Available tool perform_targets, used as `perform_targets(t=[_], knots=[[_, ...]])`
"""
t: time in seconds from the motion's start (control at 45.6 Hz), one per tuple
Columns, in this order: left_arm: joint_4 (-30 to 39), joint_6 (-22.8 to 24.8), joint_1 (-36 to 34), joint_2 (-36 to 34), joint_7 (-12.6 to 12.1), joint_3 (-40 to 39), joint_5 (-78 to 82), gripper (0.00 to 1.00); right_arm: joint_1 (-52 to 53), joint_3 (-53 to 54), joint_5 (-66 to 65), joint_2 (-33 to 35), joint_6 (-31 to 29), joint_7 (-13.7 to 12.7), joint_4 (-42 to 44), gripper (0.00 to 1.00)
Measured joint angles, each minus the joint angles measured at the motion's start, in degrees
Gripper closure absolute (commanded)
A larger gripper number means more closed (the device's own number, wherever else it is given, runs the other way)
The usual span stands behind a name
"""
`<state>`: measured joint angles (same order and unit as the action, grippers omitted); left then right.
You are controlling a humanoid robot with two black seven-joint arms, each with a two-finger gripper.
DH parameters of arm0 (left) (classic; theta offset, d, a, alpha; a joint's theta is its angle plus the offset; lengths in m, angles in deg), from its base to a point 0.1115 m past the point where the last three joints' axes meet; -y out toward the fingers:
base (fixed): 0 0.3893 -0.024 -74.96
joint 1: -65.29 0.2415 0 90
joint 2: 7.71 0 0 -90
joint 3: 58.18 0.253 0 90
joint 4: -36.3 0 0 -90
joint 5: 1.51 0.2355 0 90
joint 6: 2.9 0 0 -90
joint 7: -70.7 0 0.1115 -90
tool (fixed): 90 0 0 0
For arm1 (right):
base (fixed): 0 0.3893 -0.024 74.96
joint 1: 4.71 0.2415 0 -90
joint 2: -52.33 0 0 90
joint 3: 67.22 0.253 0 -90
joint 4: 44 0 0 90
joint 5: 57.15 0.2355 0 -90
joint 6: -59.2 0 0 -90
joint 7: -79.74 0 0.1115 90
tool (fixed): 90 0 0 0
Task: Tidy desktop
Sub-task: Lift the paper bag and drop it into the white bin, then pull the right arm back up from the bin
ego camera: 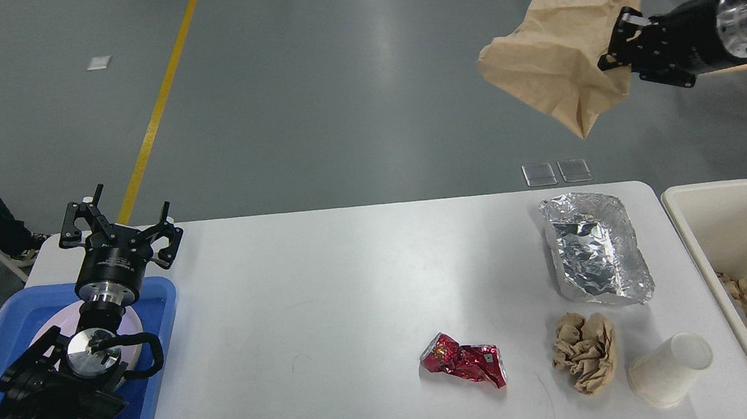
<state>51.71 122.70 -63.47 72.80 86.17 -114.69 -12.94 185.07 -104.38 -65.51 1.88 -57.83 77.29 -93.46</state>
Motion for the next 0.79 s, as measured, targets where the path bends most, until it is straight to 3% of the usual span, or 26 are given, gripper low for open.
perform_targets(t=[0.197, 0.395, 0.68, 0.702, 0.768, 0.79], knots=[[0.0, 0.0, 0.0, 0.0, 0.0, 0.0, 0.0, 0.03, -11.7, -0.5, 0.0, 1.6, 8.9, -0.1, 8.7, 1.0], [0.0, 0.0, 0.0, 0.0, 0.0, 0.0, 0.0, 0.03, -22.7, 0.4, 0.1, 7.1, 16.0, 0.0, 10.0, 1.0], [0.0, 0.1, 0.0, 0.0, 0.0, 0.0, 0.0, 0.03, -41.7, 3.3, 0.0, 7.3, 25.1, 0.2, 11.8, 0.99], [0.0, 0.1, 0.0, 0.0, 0.0, 0.0, 0.0, 0.03, -42.9, 3.3, 0.0, 7.2, 25.3, 0.2, 12.4, 0.82], [0.0, 0.1, 0.0, 0.0, 0.0, 0.0, 0.0, 0.03, -46.6, 3.3, 0.0, 6.2, 25.8, 0.2, 14.4, 0.15], [0.0, 0.1, 0.0, 0.0, 0.0, 0.0, 0.0, 0.03, -47.6, 3.3, 0.0, 5.8, 25.9, 0.2, 15.1, 0.0]])
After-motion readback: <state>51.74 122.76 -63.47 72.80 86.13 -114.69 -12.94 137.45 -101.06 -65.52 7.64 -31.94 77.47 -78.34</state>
